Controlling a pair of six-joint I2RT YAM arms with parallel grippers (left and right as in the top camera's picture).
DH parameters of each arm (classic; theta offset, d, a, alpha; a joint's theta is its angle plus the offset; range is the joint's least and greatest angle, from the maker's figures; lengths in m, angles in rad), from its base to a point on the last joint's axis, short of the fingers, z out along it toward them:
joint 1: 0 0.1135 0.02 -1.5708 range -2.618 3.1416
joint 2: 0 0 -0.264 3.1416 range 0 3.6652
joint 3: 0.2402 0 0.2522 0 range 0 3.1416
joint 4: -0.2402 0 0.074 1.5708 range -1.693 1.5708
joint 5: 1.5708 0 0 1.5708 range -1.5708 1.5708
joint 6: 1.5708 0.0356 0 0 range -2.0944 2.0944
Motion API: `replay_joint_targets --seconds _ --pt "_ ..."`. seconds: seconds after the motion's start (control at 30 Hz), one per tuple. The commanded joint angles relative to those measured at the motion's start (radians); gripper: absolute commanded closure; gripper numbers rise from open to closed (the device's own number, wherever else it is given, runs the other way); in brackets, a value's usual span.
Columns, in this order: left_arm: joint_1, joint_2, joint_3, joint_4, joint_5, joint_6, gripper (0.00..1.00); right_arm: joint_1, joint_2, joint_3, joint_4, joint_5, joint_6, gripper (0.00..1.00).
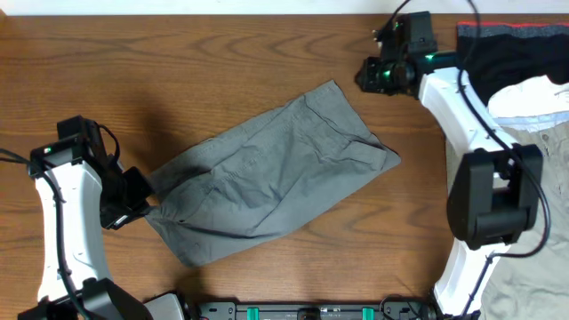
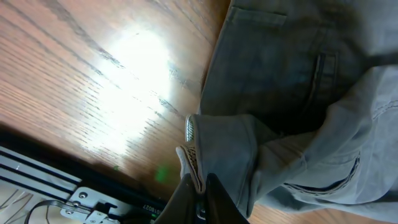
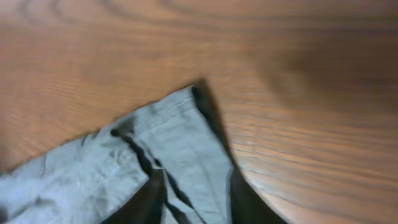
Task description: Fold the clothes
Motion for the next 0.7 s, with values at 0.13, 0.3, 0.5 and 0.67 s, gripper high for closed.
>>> replay_joint_targets --seconds 0.13,0.3,0.5,0.67 --pt "0.005 0.000 -0.003 -0.001 -0.013 -0.013 0.94 0.096 0.150 0.013 0.150 -0.212 -0.167 0.32" --pt "0.005 0.000 -0.004 -0.014 -0.012 -0.013 0.94 0.135 0.214 0.013 0.276 -0.302 -0.189 0.30" --pt "0.005 0.000 -0.004 -0.029 -0.012 -0.013 0.94 0.169 0.254 0.013 0.317 -0.284 -0.170 0.36" --pt "0.005 0.000 -0.004 -0.032 -0.012 -0.013 0.94 0.163 0.250 0.015 0.307 -0.285 -0.156 0.57"
